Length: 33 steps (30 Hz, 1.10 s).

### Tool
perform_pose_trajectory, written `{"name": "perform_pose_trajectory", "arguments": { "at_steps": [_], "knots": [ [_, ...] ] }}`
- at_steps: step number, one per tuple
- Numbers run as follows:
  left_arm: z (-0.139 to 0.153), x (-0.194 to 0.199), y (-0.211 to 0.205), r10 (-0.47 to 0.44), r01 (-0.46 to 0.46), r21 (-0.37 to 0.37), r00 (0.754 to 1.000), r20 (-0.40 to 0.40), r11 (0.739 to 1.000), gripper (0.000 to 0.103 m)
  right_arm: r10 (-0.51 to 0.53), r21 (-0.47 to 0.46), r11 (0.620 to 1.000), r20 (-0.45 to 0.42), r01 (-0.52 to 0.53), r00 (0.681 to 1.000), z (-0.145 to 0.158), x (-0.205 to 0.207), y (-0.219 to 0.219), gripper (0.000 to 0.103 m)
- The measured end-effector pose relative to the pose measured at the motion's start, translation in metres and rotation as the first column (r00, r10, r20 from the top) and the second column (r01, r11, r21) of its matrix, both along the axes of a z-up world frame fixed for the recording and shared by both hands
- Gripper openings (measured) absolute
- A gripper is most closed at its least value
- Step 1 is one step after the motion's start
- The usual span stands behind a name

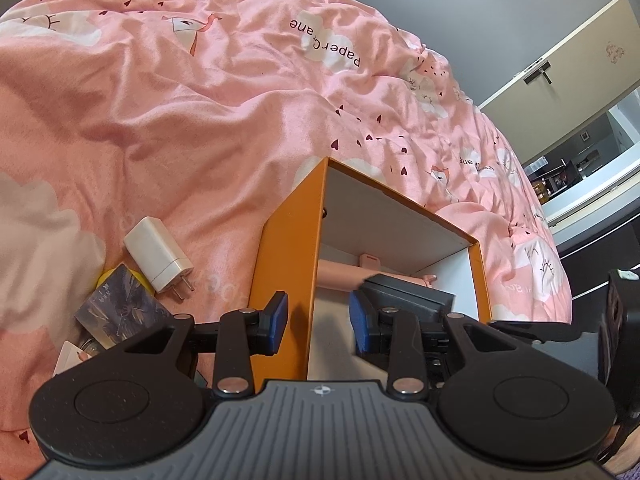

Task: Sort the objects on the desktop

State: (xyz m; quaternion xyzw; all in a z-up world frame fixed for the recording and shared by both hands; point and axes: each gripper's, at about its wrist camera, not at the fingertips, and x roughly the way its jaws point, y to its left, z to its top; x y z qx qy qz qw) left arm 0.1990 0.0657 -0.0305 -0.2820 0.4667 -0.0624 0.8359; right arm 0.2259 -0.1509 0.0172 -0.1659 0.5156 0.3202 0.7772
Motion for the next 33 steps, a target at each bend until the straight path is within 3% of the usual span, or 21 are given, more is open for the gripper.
{"name": "perform_pose_trajectory", "arguments": {
  "at_steps": [4,9,15,25,33],
  "knots": [
    [-0.002,-0.004,0.004,0.007,-0.007,0.004,1.0,-0.008,1.0,0.038,-0.092,0.097,0.989,-0.175,0.111,0.98,-0.02,0.003,0.015,0.035],
    [-0.005,-0.007,0.009,0.024,-0.023,0.004,1.0,-0.018,1.0,0.038,-0.147,0.129,0.973,-0.3,0.193,0.942,-0.039,0.004,0.03,0.035],
    [-0.009,-0.007,0.01,0.025,-0.025,0.0,0.999,-0.029,1.0,0.038,-0.196,0.107,0.964,-0.329,0.243,0.924,-0.046,0.009,0.041,0.038],
    [-0.012,-0.006,0.015,0.032,-0.033,-0.015,0.999,-0.037,0.999,0.038,-0.192,0.241,0.925,-0.37,0.293,0.909,-0.043,0.005,0.023,0.049],
    [-0.008,-0.01,0.018,0.042,-0.042,-0.024,0.999,-0.023,0.999,0.038,-0.191,0.336,0.872,-0.434,0.355,0.881,-0.054,-0.004,0.006,0.044]
  ]
}}
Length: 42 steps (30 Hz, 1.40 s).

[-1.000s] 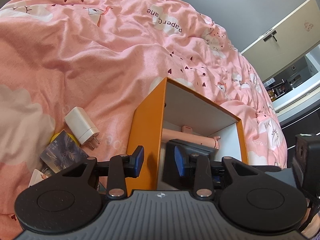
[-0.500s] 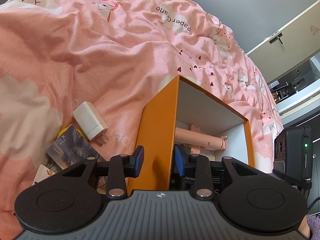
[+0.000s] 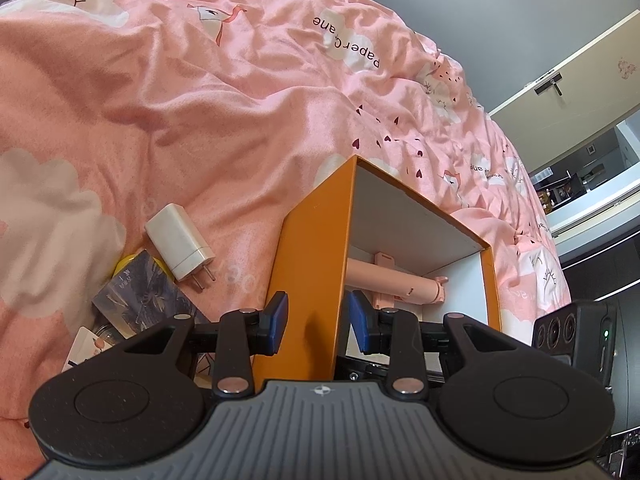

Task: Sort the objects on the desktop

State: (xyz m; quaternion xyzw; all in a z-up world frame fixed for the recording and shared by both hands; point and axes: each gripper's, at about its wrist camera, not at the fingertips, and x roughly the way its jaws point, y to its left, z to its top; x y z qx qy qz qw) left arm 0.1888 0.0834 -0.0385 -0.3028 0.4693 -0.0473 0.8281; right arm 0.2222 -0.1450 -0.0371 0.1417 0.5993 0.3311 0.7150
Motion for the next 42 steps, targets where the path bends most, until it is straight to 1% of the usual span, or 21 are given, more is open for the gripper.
{"name": "perform_pose_trajectory", "arguments": {
  "at_steps": [2,5,9,13,16,19,21,24,27,29,31,33,35,37,38,41,42],
  "knots": [
    [0.001,0.0,0.0,0.005,-0.005,0.003,1.0,0.0,1.0,0.038,-0.019,0.034,0.999,-0.018,0.02,1.0,-0.004,-0.001,-0.005,0.044],
    [0.003,-0.002,-0.001,0.007,-0.007,0.008,1.0,0.002,1.0,0.038,-0.021,0.052,0.998,-0.006,0.022,1.0,-0.005,-0.004,-0.008,0.044],
    [0.009,-0.006,-0.001,0.005,-0.005,0.023,1.0,0.009,1.0,0.038,0.006,0.036,0.999,0.066,-0.008,0.998,0.003,-0.013,-0.006,0.045],
    [0.017,-0.013,0.0,-0.004,0.003,0.058,1.0,0.023,0.998,0.038,0.028,-0.002,1.0,0.152,-0.028,0.988,0.014,-0.024,-0.004,0.045],
    [0.024,-0.021,0.004,-0.01,0.008,0.085,0.999,0.033,0.996,0.038,0.039,-0.018,0.999,0.225,-0.036,0.974,0.023,-0.035,-0.005,0.046],
    [0.03,-0.028,0.01,-0.011,0.007,0.109,0.999,0.036,0.994,0.038,0.042,-0.029,0.999,0.301,-0.035,0.953,0.033,-0.046,-0.007,0.049],
    [0.035,-0.033,0.013,-0.015,0.01,0.132,0.999,0.04,0.991,0.038,0.048,-0.042,0.998,0.353,-0.036,0.934,0.04,-0.055,-0.006,0.049],
    [0.041,-0.042,0.018,-0.023,0.016,0.171,0.999,0.039,0.985,0.038,0.086,-0.072,0.996,0.437,-0.061,0.896,0.051,-0.069,-0.003,0.049],
    [0.045,-0.049,0.021,-0.042,0.034,0.214,0.999,0.032,0.976,0.038,0.165,-0.116,0.986,0.511,-0.122,0.844,0.062,-0.083,0.006,0.048],
    [0.046,-0.054,0.023,-0.062,0.056,0.244,0.998,0.016,0.968,0.038,0.219,-0.15,0.975,0.556,-0.162,0.802,0.068,-0.091,0.012,0.048],
    [0.045,-0.059,0.026,-0.074,0.073,0.272,0.997,-0.006,0.96,0.038,0.294,-0.196,0.956,0.599,-0.22,0.745,0.073,-0.1,0.019,0.048],
    [0.041,-0.064,0.033,-0.063,0.07,0.294,0.997,-0.034,0.953,0.038,0.39,-0.256,0.921,0.636,-0.295,0.666,0.077,-0.11,0.028,0.048],
    [0.035,-0.068,0.042,-0.046,0.064,0.307,0.997,-0.065,0.95,0.038,0.49,-0.325,0.87,0.647,-0.37,0.584,0.078,-0.12,0.039,0.048],
    [0.025,-0.07,0.05,-0.043,0.076,0.314,0.993,-0.112,0.946,0.042,0.581,-0.39,0.81,0.636,-0.438,0.509,0.077,-0.128,0.05,0.048],
    [0.02,-0.07,0.052,-0.043,0.083,0.313,0.99,-0.133,0.946,0.047,0.624,-0.421,0.776,0.623,-0.47,0.472,0.076,-0.132,0.055,0.049],
    [0.007,-0.075,0.056,-0.055,0.108,0.314,0.983,-0.174,0.943,0.049,0.738,-0.516,0.666,0.563,-0.539,0.372,0.068,-0.137,0.071,0.049],
    [0.004,-0.076,0.057,-0.06,0.116,0.317,0.981,-0.182,0.941,0.049,0.767,-0.546,0.631,0.545,-0.551,0.339,0.066,-0.138,0.076,0.051]
  ]
}}
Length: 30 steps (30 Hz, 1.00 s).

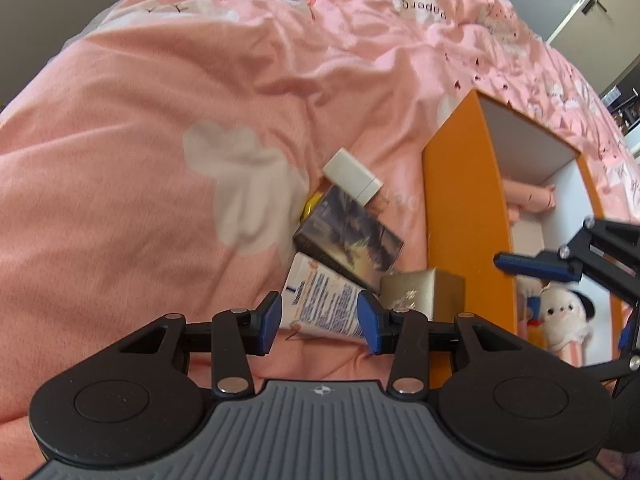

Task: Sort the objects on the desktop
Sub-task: 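Move the right gripper to the small gold box and grasp it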

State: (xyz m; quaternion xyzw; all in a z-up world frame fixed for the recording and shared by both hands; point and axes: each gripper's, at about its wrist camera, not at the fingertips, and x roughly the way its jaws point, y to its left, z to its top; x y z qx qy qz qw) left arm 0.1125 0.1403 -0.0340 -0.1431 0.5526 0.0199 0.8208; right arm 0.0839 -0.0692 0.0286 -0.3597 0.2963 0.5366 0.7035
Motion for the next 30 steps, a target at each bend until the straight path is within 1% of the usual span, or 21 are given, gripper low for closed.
{"name": "perform_pose_trajectory", "arguments": {
  "at_steps": [2,4,8,11,15,19,21,23,24,25,26,27,29,30],
  "knots": [
    [-0.004,-0.003,0.001,-0.006,0.006,0.006,1.0,-0.01,1.0,0.049,0.058,-0.064,0.996,0.018,-0.057,0.998,-0.005,-0.002,0.007,0.054],
    [-0.006,-0.004,0.002,-0.013,0.013,0.011,1.0,-0.011,1.0,0.049,0.093,-0.115,0.989,0.031,-0.089,0.995,-0.01,-0.002,0.013,0.058],
    [-0.002,-0.004,0.002,-0.04,0.04,0.017,0.999,0.018,0.999,0.051,0.154,-0.2,0.969,0.023,-0.146,0.988,-0.016,-0.001,0.025,0.059],
    [0.001,-0.003,0.001,-0.059,0.059,0.012,0.998,0.031,0.998,0.051,0.179,-0.253,0.952,0.011,-0.171,0.984,-0.022,0.0,0.032,0.059],
    [0.001,-0.001,-0.002,-0.085,0.084,0.017,0.996,0.036,0.996,0.051,0.185,-0.287,0.941,-0.006,-0.179,0.983,-0.027,0.004,0.039,0.058],
    [-0.001,0.002,-0.003,-0.098,0.098,0.021,0.994,0.037,0.995,0.051,0.178,-0.294,0.937,-0.066,-0.19,0.982,-0.029,0.008,0.045,0.058],
    [-0.002,0.005,-0.001,-0.095,0.094,0.022,0.995,0.036,0.995,0.051,0.178,-0.292,0.936,-0.085,-0.195,0.98,-0.031,0.008,0.045,0.056],
    [-0.003,0.009,0.001,-0.093,0.093,0.023,0.995,0.034,0.995,0.051,0.171,-0.287,0.938,-0.103,-0.194,0.98,-0.032,0.008,0.046,0.051],
    [-0.003,0.01,0.002,-0.094,0.093,0.024,0.995,0.032,0.995,0.051,0.163,-0.282,0.941,-0.105,-0.187,0.981,-0.032,0.007,0.046,0.041],
    [-0.004,0.012,0.003,-0.096,0.095,0.026,0.995,0.029,0.995,0.051,0.15,-0.275,0.946,-0.102,-0.173,0.983,-0.03,0.007,0.046,0.034],
    [-0.004,0.014,0.003,-0.097,0.096,0.029,0.995,0.027,0.995,0.051,0.134,-0.265,0.951,-0.11,-0.159,0.985,-0.027,0.009,0.045,0.021],
    [-0.004,0.015,0.003,-0.098,0.097,0.034,0.995,0.027,0.995,0.051,0.117,-0.25,0.958,-0.115,-0.143,0.986,-0.023,0.01,0.044,0.002],
    [-0.004,0.017,0.003,-0.102,0.101,0.04,0.994,0.026,0.994,0.051,0.071,-0.221,0.971,-0.086,-0.088,0.994,-0.015,0.016,0.042,0.0],
    [-0.004,0.018,0.003,-0.103,0.102,0.04,0.994,0.026,0.994,0.051,0.062,-0.211,0.974,-0.074,-0.076,0.995,-0.012,0.018,0.041,0.002]
  ]
}}
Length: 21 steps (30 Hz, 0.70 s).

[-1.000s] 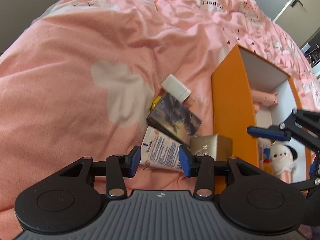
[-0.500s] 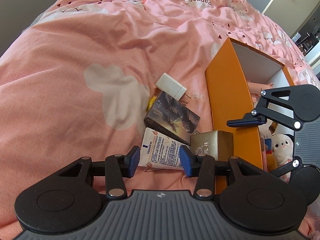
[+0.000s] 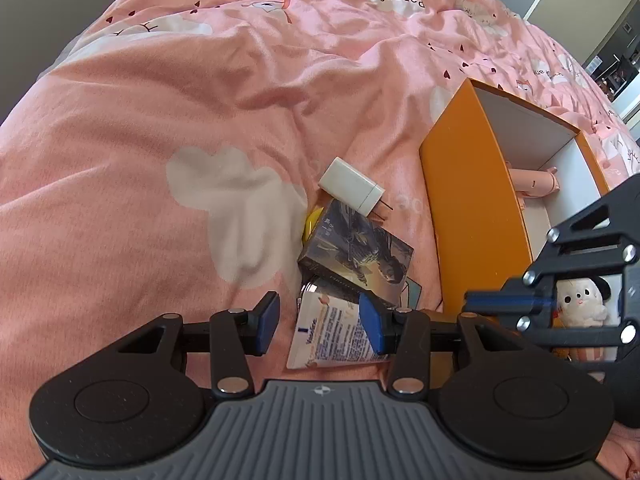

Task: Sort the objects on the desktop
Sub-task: 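Move the right gripper to the small gold box and grasp it, then lift the gold box with the right gripper and carry it over the box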

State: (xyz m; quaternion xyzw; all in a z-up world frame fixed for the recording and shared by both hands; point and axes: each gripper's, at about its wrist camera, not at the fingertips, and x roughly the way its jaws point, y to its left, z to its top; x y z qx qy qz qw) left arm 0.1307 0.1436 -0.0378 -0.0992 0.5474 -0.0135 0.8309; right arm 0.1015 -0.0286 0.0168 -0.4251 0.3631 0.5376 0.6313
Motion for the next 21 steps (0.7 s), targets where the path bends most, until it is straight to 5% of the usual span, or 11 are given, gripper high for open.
{"name": "perform_pose_trajectory", "arguments": {
  "at_steps": [4,6,13,18,21],
  "knots": [
    [0.001,0.001,-0.002,-0.01,0.01,0.005,1.0,0.003,1.0,0.051,0.017,0.007,1.0,-0.08,-0.016,0.997,0.003,0.008,-0.003,0.018],
    [0.001,0.0,-0.003,-0.014,0.014,0.005,1.0,0.003,1.0,0.051,0.052,-0.002,0.999,-0.112,-0.053,0.992,0.003,0.006,-0.003,0.053],
    [0.004,-0.01,-0.01,-0.037,0.036,0.005,0.999,0.009,0.999,0.051,0.143,-0.033,0.988,-0.137,-0.149,0.98,-0.007,-0.017,0.005,0.054],
    [0.005,-0.018,-0.007,-0.014,0.014,0.019,1.0,0.0,1.0,0.051,0.064,-0.051,0.996,-0.223,-0.077,0.973,-0.022,-0.013,0.018,0.055],
    [0.006,-0.023,-0.002,0.013,-0.014,0.019,1.0,0.006,1.0,0.051,-0.081,-0.114,0.992,-0.236,0.055,0.968,-0.028,-0.009,0.029,0.055]
  ]
}}
